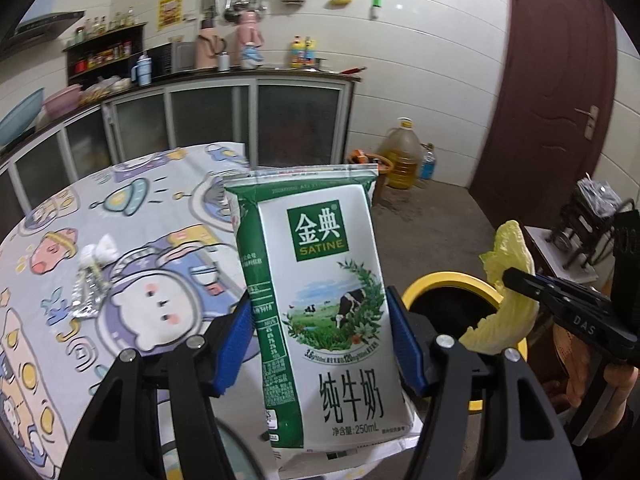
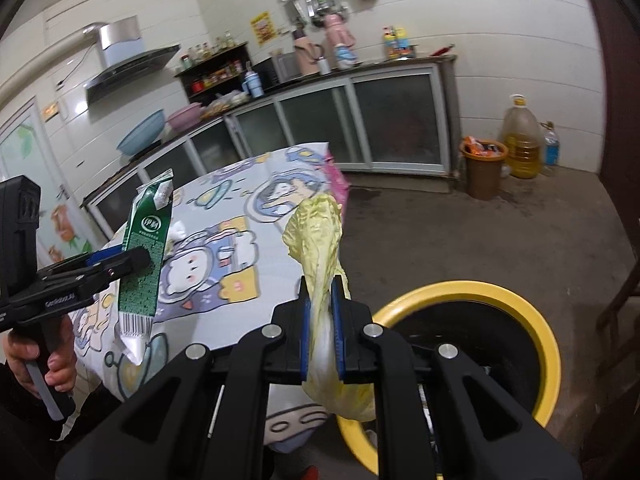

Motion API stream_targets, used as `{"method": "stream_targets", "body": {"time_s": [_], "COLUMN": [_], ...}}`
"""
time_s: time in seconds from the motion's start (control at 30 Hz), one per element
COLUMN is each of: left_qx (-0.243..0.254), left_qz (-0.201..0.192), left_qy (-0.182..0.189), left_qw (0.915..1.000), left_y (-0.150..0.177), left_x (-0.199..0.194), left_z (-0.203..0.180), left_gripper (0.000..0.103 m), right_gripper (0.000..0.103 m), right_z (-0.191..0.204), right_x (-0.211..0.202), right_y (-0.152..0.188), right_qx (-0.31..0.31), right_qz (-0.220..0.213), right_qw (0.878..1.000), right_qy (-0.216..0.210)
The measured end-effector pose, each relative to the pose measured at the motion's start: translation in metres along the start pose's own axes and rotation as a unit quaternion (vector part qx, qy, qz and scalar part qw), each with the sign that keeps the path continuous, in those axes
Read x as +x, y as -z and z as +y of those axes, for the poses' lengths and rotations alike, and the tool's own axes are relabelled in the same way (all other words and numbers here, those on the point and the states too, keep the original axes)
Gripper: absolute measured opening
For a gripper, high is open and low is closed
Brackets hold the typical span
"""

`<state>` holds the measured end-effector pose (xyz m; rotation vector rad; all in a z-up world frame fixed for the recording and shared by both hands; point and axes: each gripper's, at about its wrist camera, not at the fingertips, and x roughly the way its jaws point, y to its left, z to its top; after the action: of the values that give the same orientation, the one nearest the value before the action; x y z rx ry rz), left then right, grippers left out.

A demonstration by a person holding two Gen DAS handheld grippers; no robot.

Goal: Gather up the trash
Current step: 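Carry carton and yellow bag to the bin and open both tools to drop them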

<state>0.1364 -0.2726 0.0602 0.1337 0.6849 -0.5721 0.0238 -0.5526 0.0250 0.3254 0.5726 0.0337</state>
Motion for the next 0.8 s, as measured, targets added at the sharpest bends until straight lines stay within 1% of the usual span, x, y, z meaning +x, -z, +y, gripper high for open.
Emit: {"method": "stream_targets", "body": {"time_s": [0.13,0.2,0.33,0.43,0.67,0.73,0.8], "left_qx": [0.018,0.027,0.042,0.051,0.071,0.075,0.079], "left_qz": [-0.007,-0.011,-0.01,-0.013,-0.008,-0.004,0.002], "left_qy": [0.021,0.025,0.044,0.055,0.067,0.071,0.073], "left_qw": [0.9996,0.9993,0.9981,0.9971,0.9952,0.9947,0.9942], "left_y": [-0.004,-0.005,-0.006,-0.007,-0.008,-0.008,-0.008], "left_x": [0.008,0.011,0.021,0.028,0.051,0.06,0.069], "left_z": [-0.024,-0.036,-0.056,-0.07,-0.097,-0.105,-0.112], "left_gripper": [0.06,0.06,0.06,0.06,0.06,0.06,0.06], "right_gripper": [0.01,0.01,0.01,0.01,0.01,0.01,0.01], "right_z": [-0.02,-0.032,-0.053,-0.059,-0.082,-0.087,-0.092], "right_x": [-0.005,-0.006,-0.008,-0.007,-0.004,-0.002,-0.001], "right_y": [0.005,0.009,0.018,0.021,0.035,0.037,0.04], "right_qx": [0.018,0.03,0.048,0.055,0.073,0.08,0.083], "right_qz": [-0.006,-0.006,-0.004,-0.003,0.002,0.004,0.006], "right_qw": [1.0,0.999,0.998,0.997,0.993,0.992,0.99], "right_qy": [0.02,0.03,0.047,0.057,0.095,0.099,0.112]}}
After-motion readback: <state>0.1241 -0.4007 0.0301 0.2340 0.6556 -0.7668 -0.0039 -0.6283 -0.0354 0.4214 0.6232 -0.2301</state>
